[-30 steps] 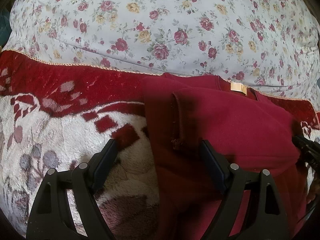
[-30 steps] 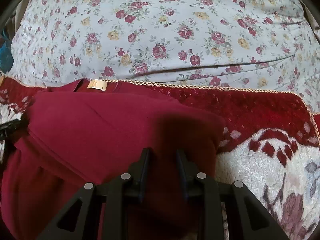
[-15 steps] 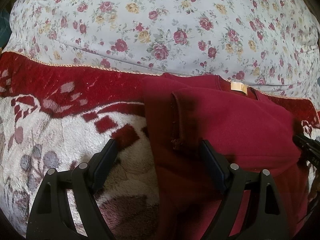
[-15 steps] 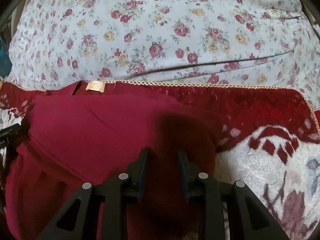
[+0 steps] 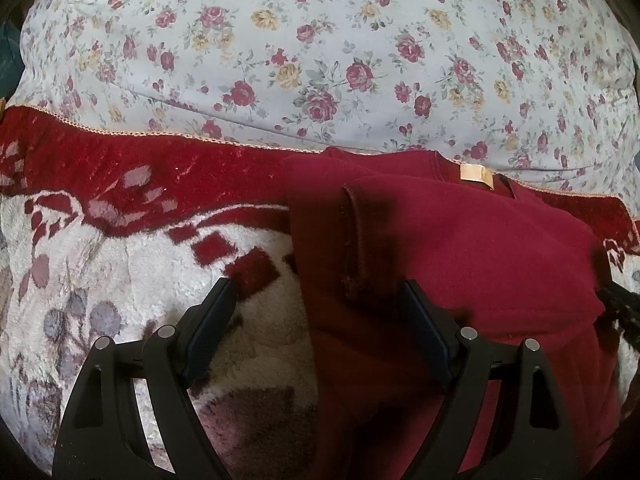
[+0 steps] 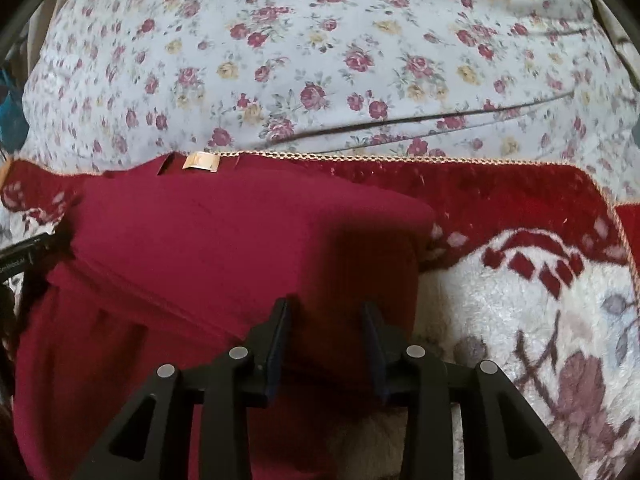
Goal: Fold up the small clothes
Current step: 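Grasp the shirt hem with the left gripper and lift it toward the collar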
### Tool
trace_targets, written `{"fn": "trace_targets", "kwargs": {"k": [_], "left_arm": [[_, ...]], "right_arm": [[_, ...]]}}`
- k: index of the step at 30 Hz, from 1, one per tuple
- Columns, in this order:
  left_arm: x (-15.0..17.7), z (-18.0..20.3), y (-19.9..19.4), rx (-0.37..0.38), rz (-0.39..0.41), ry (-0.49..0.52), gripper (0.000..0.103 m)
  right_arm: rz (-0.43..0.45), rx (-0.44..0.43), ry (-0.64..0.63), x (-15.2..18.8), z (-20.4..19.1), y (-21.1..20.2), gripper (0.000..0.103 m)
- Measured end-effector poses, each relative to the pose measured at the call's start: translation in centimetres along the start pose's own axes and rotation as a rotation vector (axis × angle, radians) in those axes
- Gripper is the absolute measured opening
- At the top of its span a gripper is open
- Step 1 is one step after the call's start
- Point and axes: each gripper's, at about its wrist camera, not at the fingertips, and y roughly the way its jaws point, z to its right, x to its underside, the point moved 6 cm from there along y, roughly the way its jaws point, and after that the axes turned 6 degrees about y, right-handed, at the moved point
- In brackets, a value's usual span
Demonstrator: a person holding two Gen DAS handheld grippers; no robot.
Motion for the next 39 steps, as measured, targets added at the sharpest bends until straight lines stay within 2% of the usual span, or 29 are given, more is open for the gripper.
{"fn": "trace_targets", "kwargs": {"k": [2, 5, 8, 10, 14, 18, 22, 25, 28, 33, 34, 36, 39], "left_arm": [[0.3, 0.0, -0.5, 0.001, 0.002, 0.0, 0.084], [1.0, 0.6, -1.6, 0.001, 0.011, 0.022, 0.084], [2.1, 1.4, -3.3, 0.027, 0.023, 0.042, 0.084], [3.2, 1.7, -4.7, 0.053, 0.027, 0.037, 0.084], [5.9, 2.4, -7.8, 0.105, 0.007, 0.036, 0.084], [8.8, 3.2, -10.2, 0.098, 0.012, 0.061, 0.084], [12.6, 3.6, -11.6, 0.077, -0.022, 0.09, 0.084], [14.9, 3.4, -12.5, 0.07, -0.032, 0.089, 0.084], [17.1, 3.0, -13.4, 0.062, -0.046, 0.089, 0.084], [19.5, 2.9, -14.7, 0.066, -0.061, 0.083, 0.084], [19.7, 3.0, -14.9, 0.065, -0.06, 0.082, 0.084], [20.2, 3.2, -15.8, 0.068, -0.056, 0.086, 0.084], [21.4, 3.4, -16.9, 0.075, -0.054, 0.083, 0.084]], "right_arm": [[-0.001, -0.034, 0.044, 0.0, 0.6, -1.2, 0.037], [0.021, -0.023, 0.067, 1.0, 1.7, -3.6, 0.049], [0.011, -0.021, 0.071, 2.8, 2.5, -5.1, 0.05], [-0.007, -0.052, 0.092, 4.3, 2.8, -5.8, 0.051], [-0.035, -0.117, 0.098, 7.2, 2.4, -7.4, 0.063], [-0.049, -0.179, 0.114, 9.8, 1.5, -8.7, 0.066], [-0.122, -0.206, 0.136, 12.2, 0.9, -7.8, 0.066], [-0.071, -0.216, 0.168, 12.9, 1.5, -9.5, 0.066], [-0.017, -0.171, 0.164, 13.2, 3.3, -12.2, 0.066], [0.022, 0.037, 0.048, 13.9, 6.8, -17.0, 0.067], [0.026, 0.051, 0.035, 14.1, 7.3, -18.0, 0.067], [0.016, 0.007, 0.048, 14.7, 8.1, -19.7, 0.072], [-0.044, -0.134, 0.089, 16.9, 6.9, -19.9, 0.078]]}}
